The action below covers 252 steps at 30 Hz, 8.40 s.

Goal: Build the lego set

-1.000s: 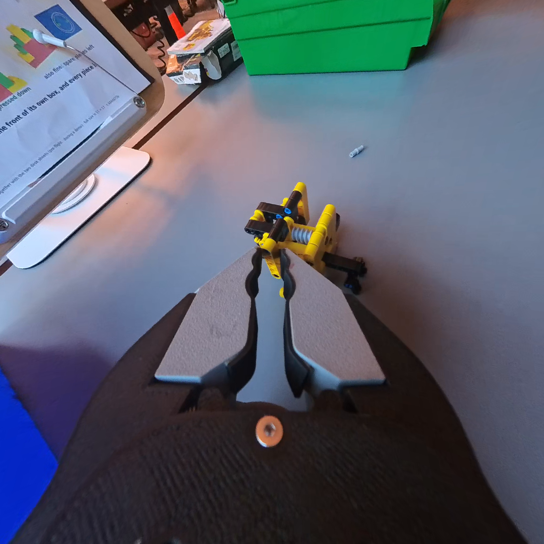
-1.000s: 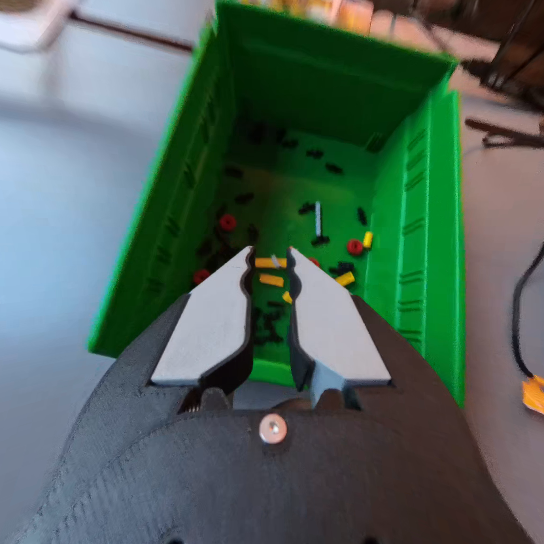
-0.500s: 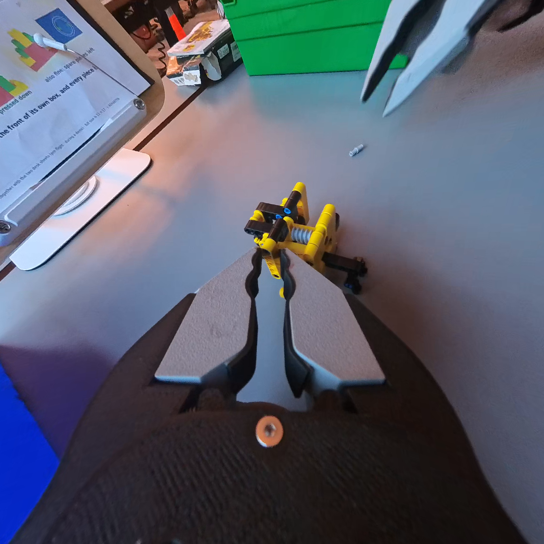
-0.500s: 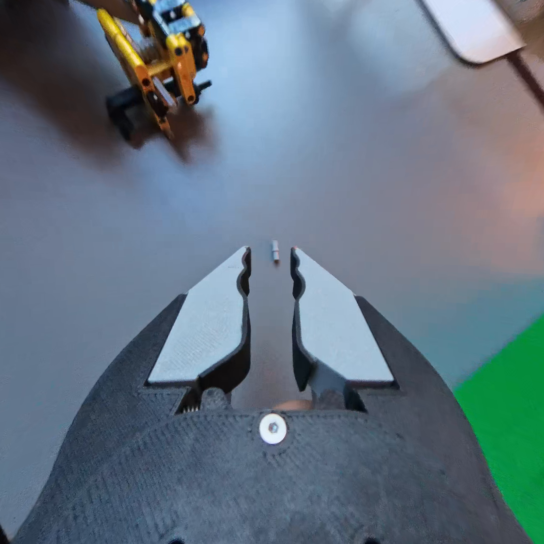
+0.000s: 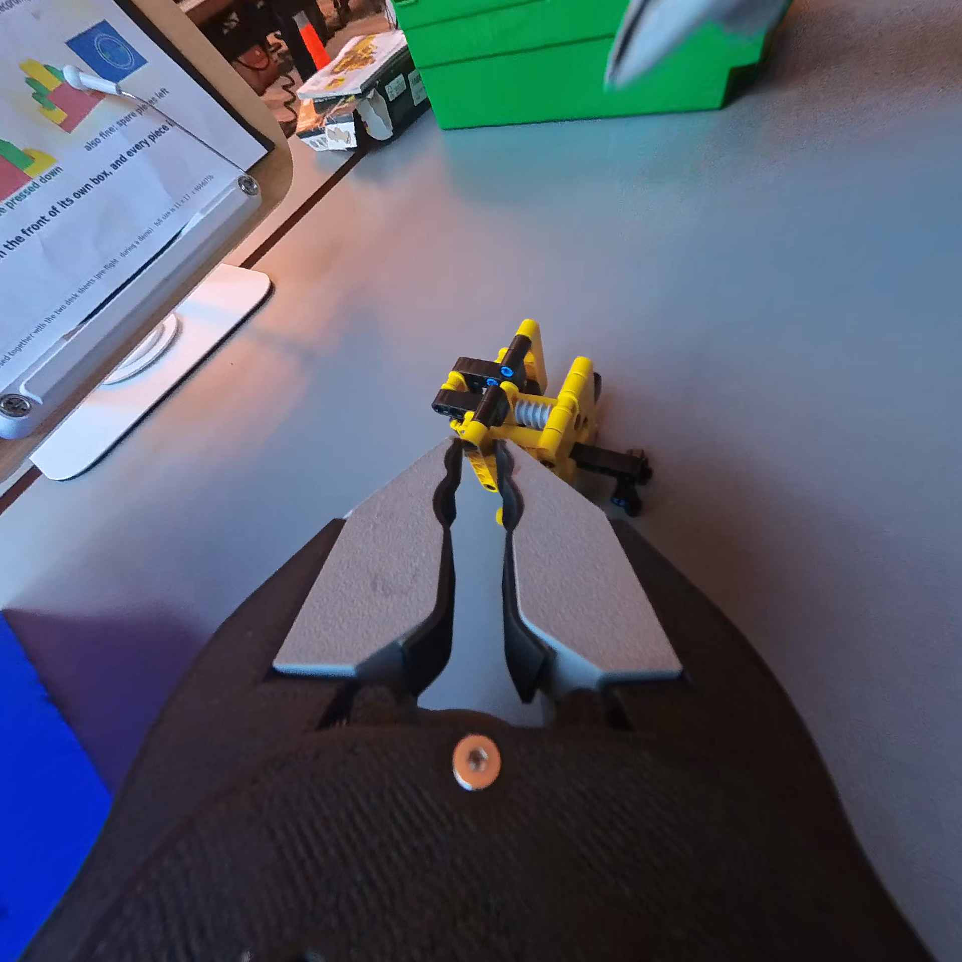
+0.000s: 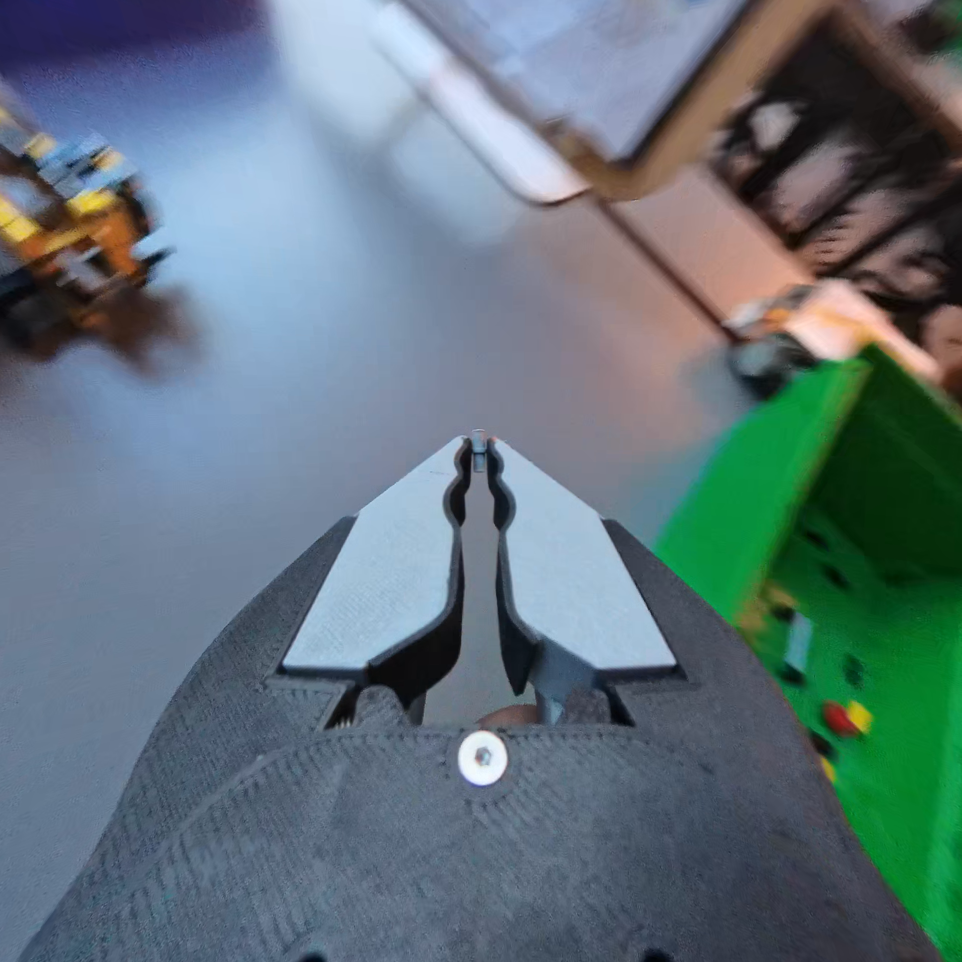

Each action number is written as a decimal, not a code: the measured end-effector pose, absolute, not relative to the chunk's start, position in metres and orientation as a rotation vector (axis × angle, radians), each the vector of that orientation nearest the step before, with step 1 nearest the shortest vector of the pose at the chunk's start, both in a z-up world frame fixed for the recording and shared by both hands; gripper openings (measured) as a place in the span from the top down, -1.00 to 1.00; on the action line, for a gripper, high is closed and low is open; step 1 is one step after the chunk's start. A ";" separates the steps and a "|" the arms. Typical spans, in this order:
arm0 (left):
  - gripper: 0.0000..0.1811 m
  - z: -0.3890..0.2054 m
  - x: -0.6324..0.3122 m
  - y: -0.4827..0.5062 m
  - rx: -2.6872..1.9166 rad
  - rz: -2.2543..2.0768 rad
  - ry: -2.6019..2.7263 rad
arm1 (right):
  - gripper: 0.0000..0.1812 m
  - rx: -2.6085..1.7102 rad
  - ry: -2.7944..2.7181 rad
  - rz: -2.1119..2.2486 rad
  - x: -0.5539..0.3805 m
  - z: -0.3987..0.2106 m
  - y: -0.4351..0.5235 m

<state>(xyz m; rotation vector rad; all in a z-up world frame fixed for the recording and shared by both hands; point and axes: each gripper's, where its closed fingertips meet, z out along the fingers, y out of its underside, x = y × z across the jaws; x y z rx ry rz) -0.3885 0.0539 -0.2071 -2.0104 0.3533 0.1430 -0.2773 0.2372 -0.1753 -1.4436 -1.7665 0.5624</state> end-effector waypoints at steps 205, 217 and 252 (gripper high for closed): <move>0.96 -0.183 -0.317 0.044 -1.829 -0.296 0.473 | 0.82 -1.310 -2.213 0.883 -0.304 -0.254 0.147; 0.96 -0.184 -0.297 0.043 -1.762 -0.189 0.651 | 0.81 -0.846 -2.183 1.360 -0.300 -0.175 0.040; 0.93 -0.181 -0.299 0.044 -1.734 -0.029 0.687 | 0.94 -0.894 -2.151 1.439 -0.301 -0.178 0.041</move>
